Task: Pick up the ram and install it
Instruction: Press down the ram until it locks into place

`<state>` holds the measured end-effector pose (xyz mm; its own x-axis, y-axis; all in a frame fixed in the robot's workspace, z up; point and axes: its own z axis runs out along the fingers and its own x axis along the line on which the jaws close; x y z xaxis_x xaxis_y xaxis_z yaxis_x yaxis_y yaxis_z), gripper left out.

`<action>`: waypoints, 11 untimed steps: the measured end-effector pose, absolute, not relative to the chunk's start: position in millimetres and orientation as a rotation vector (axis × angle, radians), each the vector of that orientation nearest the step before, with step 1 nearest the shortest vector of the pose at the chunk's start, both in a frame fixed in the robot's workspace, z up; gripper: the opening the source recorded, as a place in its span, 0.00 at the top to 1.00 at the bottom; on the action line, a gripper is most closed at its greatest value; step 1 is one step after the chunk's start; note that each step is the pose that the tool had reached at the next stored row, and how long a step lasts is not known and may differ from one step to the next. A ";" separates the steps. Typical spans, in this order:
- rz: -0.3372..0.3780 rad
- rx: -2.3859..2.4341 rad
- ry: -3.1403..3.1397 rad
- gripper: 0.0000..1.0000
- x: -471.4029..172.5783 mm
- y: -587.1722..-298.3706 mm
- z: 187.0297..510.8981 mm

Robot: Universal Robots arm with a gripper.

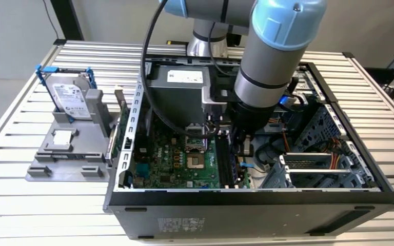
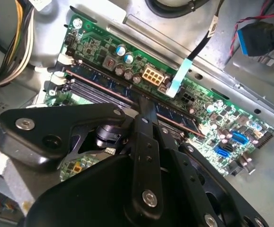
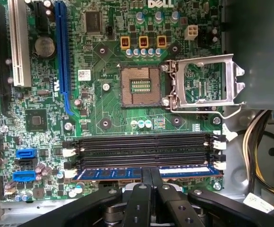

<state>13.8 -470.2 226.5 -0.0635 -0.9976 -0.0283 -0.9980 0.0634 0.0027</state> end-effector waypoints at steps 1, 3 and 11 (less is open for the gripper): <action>0.033 -2.137 2.277 1.00 13.8 -470.2 224.8; 0.032 -2.138 2.278 1.00 13.8 -470.4 221.9; 0.035 -2.135 2.276 1.00 13.8 -469.8 226.0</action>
<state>13.8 -469.8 226.0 -0.0638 -0.9975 -0.0304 -0.9980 0.0638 0.0024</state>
